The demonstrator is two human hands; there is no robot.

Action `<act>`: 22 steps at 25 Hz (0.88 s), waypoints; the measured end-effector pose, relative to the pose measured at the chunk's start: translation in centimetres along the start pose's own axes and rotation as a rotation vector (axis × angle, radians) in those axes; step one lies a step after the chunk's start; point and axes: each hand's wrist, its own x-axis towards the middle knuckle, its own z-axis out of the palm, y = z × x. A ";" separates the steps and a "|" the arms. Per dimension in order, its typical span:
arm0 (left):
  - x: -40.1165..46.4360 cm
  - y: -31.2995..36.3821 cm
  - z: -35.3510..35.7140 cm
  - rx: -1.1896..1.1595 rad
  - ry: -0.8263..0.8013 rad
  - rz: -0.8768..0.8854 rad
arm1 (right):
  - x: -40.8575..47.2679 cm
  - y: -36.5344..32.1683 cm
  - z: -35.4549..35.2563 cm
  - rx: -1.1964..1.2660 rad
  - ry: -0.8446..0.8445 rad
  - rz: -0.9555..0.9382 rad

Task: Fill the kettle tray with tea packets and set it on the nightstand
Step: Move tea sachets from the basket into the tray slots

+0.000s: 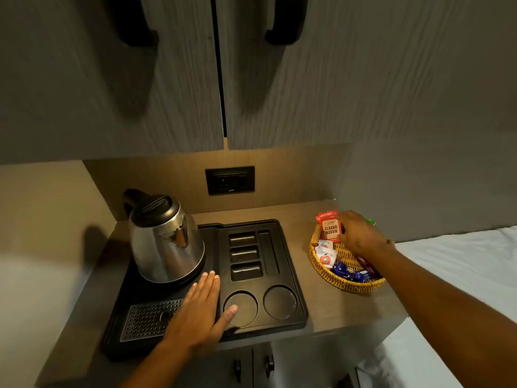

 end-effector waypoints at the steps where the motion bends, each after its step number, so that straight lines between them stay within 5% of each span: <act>1: 0.0 0.0 0.1 -0.008 0.021 -0.004 | 0.8 0.2 -0.1 0.007 -0.049 0.013; 4: 0.2 -0.4 0.6 -0.001 0.048 -0.005 | 2.5 0.2 -0.4 -0.038 -0.159 0.026; 22: 0.1 -0.2 0.5 0.055 0.019 -0.026 | 4.2 1.5 0.7 -0.060 -0.185 -0.023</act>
